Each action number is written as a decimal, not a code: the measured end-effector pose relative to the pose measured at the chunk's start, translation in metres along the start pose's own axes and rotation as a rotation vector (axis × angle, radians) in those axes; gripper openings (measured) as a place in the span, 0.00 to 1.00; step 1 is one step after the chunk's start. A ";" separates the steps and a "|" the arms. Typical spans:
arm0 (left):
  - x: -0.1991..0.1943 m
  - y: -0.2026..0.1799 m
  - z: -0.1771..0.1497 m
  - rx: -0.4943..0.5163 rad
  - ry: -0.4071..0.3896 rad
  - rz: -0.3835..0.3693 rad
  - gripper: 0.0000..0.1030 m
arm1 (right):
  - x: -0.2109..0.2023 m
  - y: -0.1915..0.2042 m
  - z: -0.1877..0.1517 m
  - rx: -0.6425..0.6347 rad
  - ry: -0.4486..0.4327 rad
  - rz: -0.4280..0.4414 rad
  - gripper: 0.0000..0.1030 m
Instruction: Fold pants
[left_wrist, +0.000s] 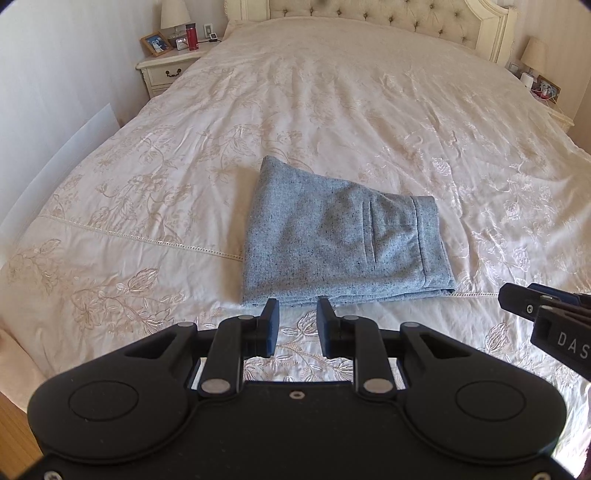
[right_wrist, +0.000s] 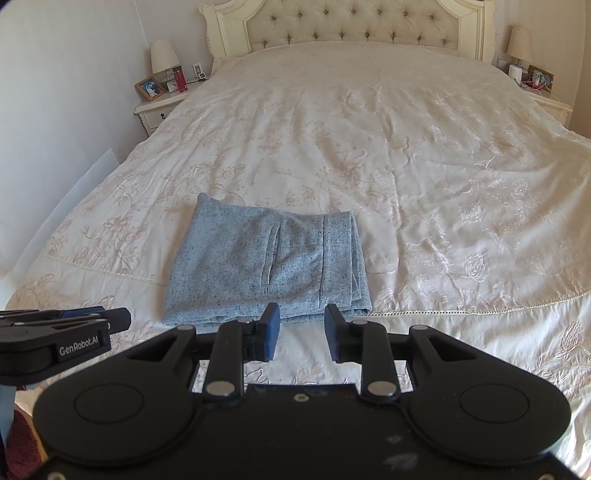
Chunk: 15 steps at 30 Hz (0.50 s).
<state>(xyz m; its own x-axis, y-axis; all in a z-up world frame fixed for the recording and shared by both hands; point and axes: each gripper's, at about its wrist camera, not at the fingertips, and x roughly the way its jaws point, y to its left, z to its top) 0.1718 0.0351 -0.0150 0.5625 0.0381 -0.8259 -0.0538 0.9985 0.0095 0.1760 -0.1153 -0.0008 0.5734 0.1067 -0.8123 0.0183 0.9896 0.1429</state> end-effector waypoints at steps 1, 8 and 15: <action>0.000 0.000 0.000 0.000 0.000 0.000 0.31 | 0.000 0.000 0.000 0.001 -0.001 0.000 0.28; 0.000 -0.003 -0.001 -0.001 0.006 0.000 0.31 | 0.000 -0.003 0.001 0.007 -0.003 0.007 0.28; -0.001 -0.008 -0.001 0.000 -0.013 0.023 0.31 | 0.000 -0.007 0.002 0.011 -0.003 0.016 0.28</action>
<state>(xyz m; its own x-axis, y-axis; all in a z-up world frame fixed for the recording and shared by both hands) 0.1708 0.0266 -0.0151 0.5715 0.0612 -0.8183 -0.0667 0.9974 0.0280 0.1771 -0.1226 -0.0007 0.5762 0.1226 -0.8081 0.0181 0.9865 0.1626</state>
